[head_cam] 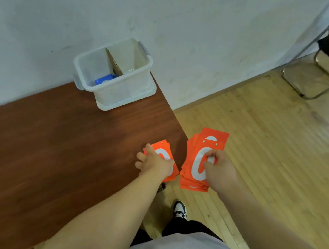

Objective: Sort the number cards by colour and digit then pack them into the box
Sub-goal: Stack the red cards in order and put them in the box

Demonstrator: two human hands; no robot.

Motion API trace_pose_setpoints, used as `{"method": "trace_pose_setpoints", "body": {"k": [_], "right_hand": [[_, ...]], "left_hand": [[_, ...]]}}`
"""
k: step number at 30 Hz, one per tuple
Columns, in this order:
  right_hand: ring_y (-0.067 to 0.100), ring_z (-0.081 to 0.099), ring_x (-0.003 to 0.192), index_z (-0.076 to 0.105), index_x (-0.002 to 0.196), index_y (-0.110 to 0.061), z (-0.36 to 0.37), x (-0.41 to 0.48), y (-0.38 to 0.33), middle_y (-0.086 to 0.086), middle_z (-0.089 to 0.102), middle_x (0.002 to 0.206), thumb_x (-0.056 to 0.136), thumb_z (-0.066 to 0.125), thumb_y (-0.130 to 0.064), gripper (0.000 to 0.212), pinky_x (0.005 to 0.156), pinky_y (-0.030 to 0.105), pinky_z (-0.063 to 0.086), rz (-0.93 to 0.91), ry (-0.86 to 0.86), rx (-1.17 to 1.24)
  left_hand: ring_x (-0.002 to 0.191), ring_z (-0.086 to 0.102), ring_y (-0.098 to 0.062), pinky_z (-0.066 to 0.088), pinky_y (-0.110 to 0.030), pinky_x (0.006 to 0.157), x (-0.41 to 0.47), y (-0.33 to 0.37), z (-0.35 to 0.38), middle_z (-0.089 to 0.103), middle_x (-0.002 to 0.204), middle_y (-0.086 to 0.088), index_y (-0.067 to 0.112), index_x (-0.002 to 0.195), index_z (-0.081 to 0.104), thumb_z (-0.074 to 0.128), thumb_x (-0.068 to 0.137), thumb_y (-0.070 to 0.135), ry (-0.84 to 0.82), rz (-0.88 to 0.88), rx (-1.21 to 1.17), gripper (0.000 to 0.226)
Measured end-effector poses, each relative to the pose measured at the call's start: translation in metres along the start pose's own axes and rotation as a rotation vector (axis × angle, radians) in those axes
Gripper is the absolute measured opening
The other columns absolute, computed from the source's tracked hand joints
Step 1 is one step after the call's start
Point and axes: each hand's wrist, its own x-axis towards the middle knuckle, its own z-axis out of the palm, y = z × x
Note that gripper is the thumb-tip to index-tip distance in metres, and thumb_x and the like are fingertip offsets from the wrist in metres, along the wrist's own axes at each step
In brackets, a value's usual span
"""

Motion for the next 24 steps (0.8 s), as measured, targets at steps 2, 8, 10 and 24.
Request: {"method": "trace_pose_setpoints", "body": {"k": [2, 8, 10, 24], "right_hand": [[0.012, 0.054, 0.055, 0.06, 0.095, -0.024, -0.006, 0.004, 0.008, -0.007, 0.064, 0.071, 0.083, 0.048, 0.0, 0.029, 0.05, 0.022, 0.036, 0.004, 0.012, -0.004], [0.013, 0.054, 0.066, 0.061, 0.102, -0.024, -0.023, 0.015, 0.02, -0.008, 0.059, 0.084, 0.086, 0.049, -0.002, 0.029, 0.052, 0.024, 0.038, 0.019, -0.021, -0.01], [0.014, 0.053, 0.065, 0.06, 0.103, -0.024, -0.026, 0.02, 0.022, -0.006, 0.06, 0.084, 0.087, 0.048, -0.003, 0.029, 0.052, 0.024, 0.038, 0.022, -0.032, -0.006], [0.015, 0.06, 0.078, 0.059, 0.101, -0.031, -0.008, 0.024, 0.007, -0.005, 0.064, 0.097, 0.088, 0.049, -0.01, 0.027, 0.055, 0.026, 0.043, 0.022, -0.186, -0.071]], "left_hand": [[0.124, 0.028, -0.035, 0.041, -0.05, 0.097, -0.001, 0.01, 0.013, 0.009, 0.149, -0.007, 0.035, 0.154, 0.004, 0.08, 0.07, 0.053, 0.035, -0.01, 0.087, 0.114], [0.124, 0.031, -0.038, 0.043, -0.044, 0.084, -0.003, 0.024, 0.02, 0.012, 0.15, -0.013, 0.037, 0.155, 0.002, 0.085, 0.074, 0.04, 0.055, -0.047, 0.046, 0.116], [0.12, 0.038, -0.039, 0.044, -0.042, 0.077, -0.001, 0.02, 0.017, 0.014, 0.148, -0.014, 0.041, 0.155, 0.002, 0.089, 0.07, 0.042, 0.046, -0.069, 0.004, 0.122], [0.134, 0.049, -0.036, 0.048, -0.045, 0.102, 0.004, -0.01, 0.01, 0.047, 0.15, -0.01, 0.045, 0.155, 0.02, 0.068, 0.093, 0.014, -0.004, 0.184, -0.204, 0.084]]}}
